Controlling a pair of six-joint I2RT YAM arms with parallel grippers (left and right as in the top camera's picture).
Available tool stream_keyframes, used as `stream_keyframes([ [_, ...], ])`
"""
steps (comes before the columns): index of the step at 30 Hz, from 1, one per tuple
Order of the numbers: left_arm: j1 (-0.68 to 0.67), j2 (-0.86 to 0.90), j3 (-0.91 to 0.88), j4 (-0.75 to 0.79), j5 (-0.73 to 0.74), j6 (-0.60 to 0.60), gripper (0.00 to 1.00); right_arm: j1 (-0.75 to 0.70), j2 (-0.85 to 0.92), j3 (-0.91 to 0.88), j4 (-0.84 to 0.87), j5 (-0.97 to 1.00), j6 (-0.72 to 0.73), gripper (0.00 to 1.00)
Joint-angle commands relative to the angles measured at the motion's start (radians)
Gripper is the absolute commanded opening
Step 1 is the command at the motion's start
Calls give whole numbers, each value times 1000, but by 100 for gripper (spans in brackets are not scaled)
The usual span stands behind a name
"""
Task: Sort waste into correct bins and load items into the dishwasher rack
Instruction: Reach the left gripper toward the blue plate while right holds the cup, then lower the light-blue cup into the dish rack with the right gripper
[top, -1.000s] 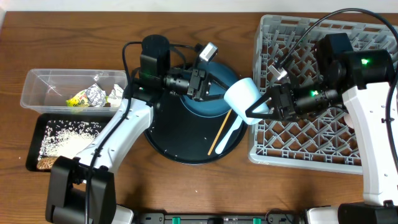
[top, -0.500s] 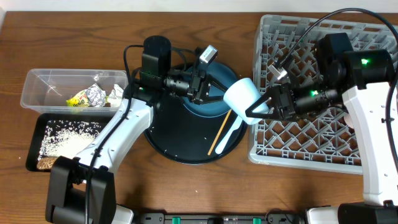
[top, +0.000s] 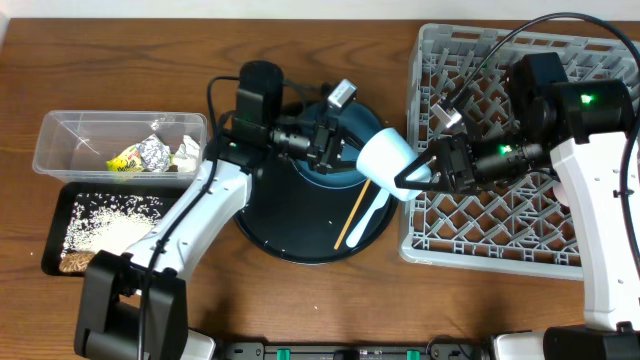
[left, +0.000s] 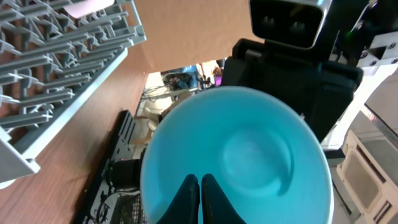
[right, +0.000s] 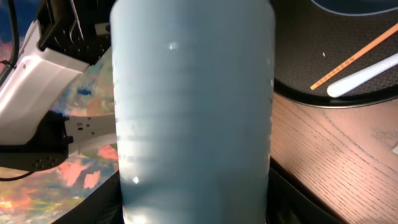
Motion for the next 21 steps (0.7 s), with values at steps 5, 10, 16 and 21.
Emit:
stream_keyframes([
  [5, -22, -24, -12, -53, 26, -6, 6, 14, -19, 15, 7, -21, -14, 1],
  [10, -22, -30, -12, -97, 26, -5, 6, 14, -19, 15, 10, -21, -14, 1],
  [16, -24, -46, -13, -121, 26, -5, 6, 14, -19, 15, 10, -21, -14, 1],
  [21, -25, -82, -14, -153, 26, 6, 6, 12, -19, 15, 10, -21, -14, 1],
])
